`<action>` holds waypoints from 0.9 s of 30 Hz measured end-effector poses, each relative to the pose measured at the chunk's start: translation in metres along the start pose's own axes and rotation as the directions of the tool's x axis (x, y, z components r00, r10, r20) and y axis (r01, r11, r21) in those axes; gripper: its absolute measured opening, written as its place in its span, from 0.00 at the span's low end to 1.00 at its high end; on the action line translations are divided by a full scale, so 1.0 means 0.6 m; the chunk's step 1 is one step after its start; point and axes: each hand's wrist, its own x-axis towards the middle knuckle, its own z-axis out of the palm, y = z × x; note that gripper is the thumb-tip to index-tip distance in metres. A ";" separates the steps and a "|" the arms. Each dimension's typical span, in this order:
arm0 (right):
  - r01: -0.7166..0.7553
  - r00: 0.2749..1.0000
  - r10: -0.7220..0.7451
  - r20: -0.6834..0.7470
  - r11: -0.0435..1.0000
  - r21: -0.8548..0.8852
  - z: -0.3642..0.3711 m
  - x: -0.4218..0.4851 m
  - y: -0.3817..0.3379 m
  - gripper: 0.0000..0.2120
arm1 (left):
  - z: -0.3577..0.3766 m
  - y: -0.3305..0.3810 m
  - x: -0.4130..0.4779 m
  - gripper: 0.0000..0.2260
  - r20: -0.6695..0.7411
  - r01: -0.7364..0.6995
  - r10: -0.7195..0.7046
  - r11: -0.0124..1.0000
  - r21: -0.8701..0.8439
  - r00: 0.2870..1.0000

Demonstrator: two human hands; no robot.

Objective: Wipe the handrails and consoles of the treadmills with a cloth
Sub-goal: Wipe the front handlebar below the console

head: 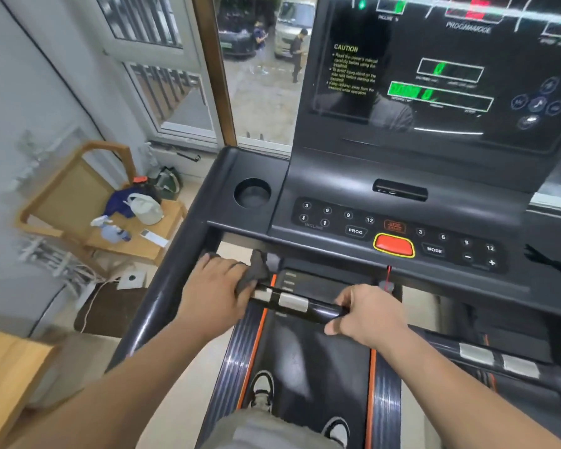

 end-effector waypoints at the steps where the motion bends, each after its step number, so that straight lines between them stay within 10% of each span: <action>1: 0.016 1.000 -0.016 0.002 1.000 -0.015 -0.002 0.001 -0.001 0.27 | -0.002 0.025 0.010 0.16 0.015 0.078 -0.078 0.996 0.034 0.997; 6: 0.037 0.999 -0.039 -0.019 0.997 -0.065 -0.002 -0.002 0.000 0.17 | 0.012 0.210 0.053 0.21 0.217 0.062 -0.068 0.997 0.034 0.974; 12: 0.033 0.999 -0.029 0.041 0.996 -0.084 -0.012 0.001 -0.001 0.15 | 0.024 0.192 0.028 0.19 0.105 -0.208 0.222 0.969 -0.133 0.969; 21: 0.021 0.997 -0.015 0.071 0.997 -0.080 -0.013 0.005 -0.009 0.26 | -0.034 0.058 0.063 0.21 0.310 0.134 -0.195 0.969 0.207 0.930; 27: -0.007 0.997 0.015 0.082 0.995 -0.103 -0.017 0.003 -0.012 0.17 | 0.005 0.239 0.092 0.20 0.442 0.020 -0.002 0.999 -0.035 0.897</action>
